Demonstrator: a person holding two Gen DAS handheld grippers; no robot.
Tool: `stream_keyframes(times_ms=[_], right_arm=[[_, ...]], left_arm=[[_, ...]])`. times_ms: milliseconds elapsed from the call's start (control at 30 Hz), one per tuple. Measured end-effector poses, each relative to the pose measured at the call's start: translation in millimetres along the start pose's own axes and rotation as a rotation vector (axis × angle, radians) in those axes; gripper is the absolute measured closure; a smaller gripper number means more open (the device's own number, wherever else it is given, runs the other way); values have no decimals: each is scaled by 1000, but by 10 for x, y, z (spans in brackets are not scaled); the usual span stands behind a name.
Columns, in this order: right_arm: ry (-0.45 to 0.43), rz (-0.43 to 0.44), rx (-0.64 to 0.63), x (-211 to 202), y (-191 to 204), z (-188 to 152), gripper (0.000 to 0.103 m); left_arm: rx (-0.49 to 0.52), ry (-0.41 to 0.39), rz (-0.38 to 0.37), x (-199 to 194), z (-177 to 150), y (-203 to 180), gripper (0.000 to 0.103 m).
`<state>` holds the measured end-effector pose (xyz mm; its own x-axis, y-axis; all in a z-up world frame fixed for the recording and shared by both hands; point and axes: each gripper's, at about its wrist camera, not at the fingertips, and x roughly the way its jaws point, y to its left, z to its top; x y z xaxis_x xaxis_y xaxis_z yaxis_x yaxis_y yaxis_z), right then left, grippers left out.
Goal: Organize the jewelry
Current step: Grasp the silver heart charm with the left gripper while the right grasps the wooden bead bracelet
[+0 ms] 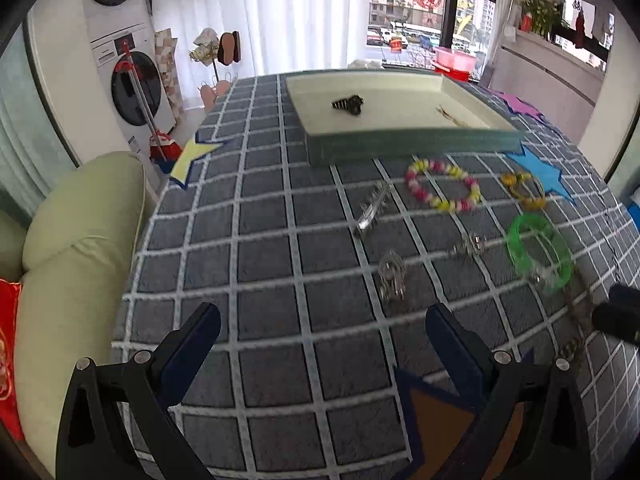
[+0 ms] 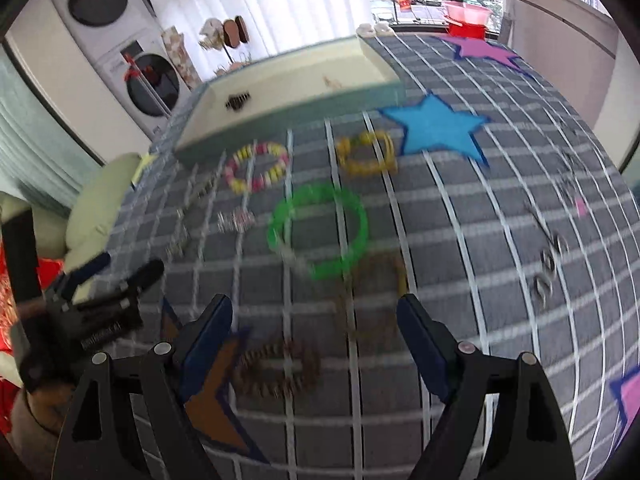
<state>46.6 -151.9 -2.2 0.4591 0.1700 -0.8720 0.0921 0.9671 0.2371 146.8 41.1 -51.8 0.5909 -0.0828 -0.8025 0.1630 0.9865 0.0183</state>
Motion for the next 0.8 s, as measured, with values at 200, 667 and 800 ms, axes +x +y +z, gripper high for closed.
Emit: stream_keyframes(times_ms=[200, 667, 800], right_arm=[[30, -28, 45, 31, -96, -254, 17], [19, -96, -97, 136, 219, -282, 32], [15, -131, -150, 179, 350, -316, 40]], left_arm=[[10, 13, -11, 43, -35, -60, 0], [16, 38, -24, 247, 50, -158, 0], [20, 40, -23, 292, 94, -179, 0]])
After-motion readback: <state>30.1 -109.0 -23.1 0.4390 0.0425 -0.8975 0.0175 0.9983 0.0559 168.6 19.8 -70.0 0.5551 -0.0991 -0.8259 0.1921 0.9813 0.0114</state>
